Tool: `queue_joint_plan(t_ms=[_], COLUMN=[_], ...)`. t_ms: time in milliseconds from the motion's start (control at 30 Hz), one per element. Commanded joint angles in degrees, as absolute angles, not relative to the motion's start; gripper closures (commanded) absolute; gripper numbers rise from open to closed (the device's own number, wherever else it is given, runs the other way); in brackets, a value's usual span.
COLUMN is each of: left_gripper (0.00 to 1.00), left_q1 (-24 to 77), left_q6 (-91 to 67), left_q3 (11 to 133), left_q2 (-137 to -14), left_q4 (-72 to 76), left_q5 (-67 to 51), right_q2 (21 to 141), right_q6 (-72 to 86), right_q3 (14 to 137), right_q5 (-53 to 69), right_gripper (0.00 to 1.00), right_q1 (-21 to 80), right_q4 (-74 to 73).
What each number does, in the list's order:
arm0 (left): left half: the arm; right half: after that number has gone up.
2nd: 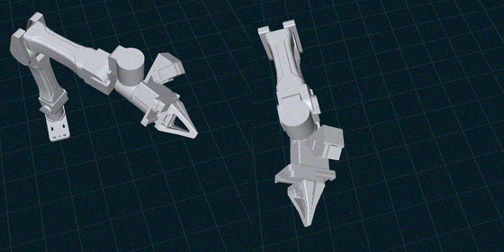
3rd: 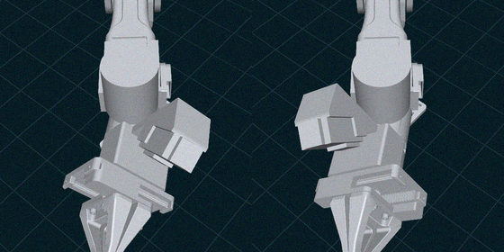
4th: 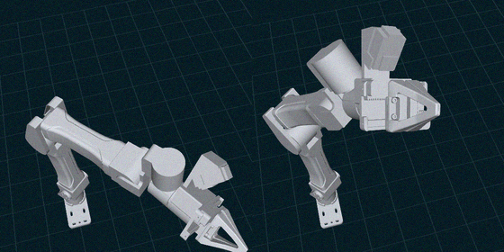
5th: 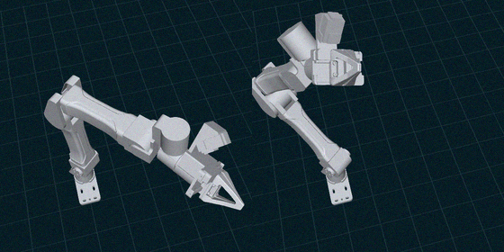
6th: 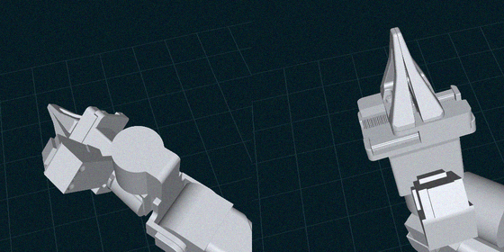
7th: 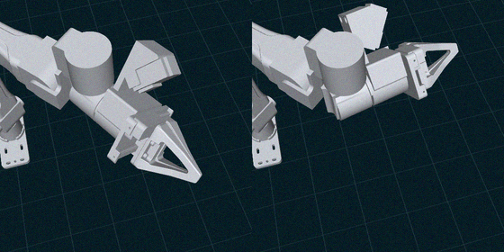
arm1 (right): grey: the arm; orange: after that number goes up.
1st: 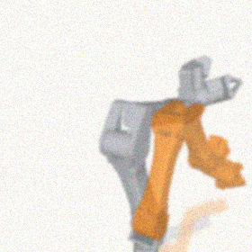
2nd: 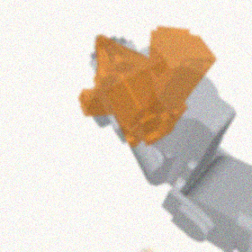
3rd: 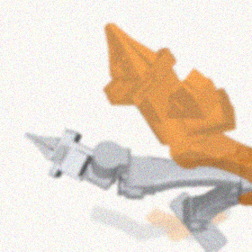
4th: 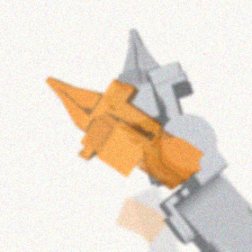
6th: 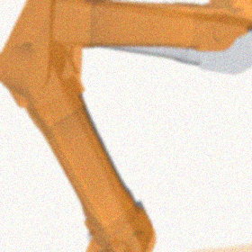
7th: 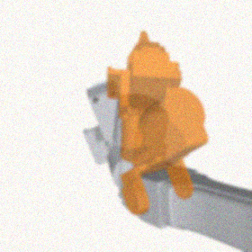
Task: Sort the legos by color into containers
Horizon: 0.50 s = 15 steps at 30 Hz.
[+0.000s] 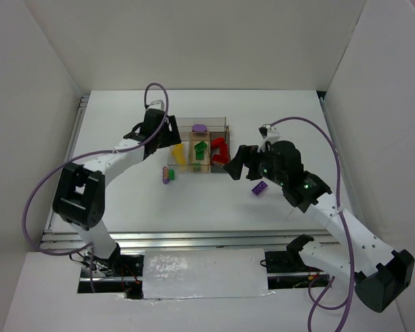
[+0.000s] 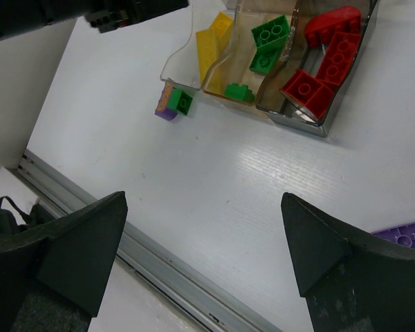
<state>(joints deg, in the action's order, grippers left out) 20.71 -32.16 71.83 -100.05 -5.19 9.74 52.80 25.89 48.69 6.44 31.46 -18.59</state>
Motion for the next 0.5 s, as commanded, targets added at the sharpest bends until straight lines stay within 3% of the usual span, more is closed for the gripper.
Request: queue_joint_plan(t_ms=[0,200,467], left_gripper=[0.16,0.16,0.17], left_q1=[21.0,23.29,28.47], left_q6=[-35.32,-38.93,-38.06], left_q3=[67.52,51.73,38.5], left_q2=[-89.84,-74.46,-56.18], left_q4=[-9.3,-10.91,-9.92], left_q5=[19.48,17.41,8.53], right_q2=[53.7,54.58,64.66], right_q6=[25.4,26.98,39.45], right_q3=[48.78,48.95,50.27], right_q5=[6.33,1.68,-17.84], right_gripper=[0.0,0.0,0.0], right_q1=[31.38,31.29,25.33], right_q4=[-17.49,-18.72,-28.82])
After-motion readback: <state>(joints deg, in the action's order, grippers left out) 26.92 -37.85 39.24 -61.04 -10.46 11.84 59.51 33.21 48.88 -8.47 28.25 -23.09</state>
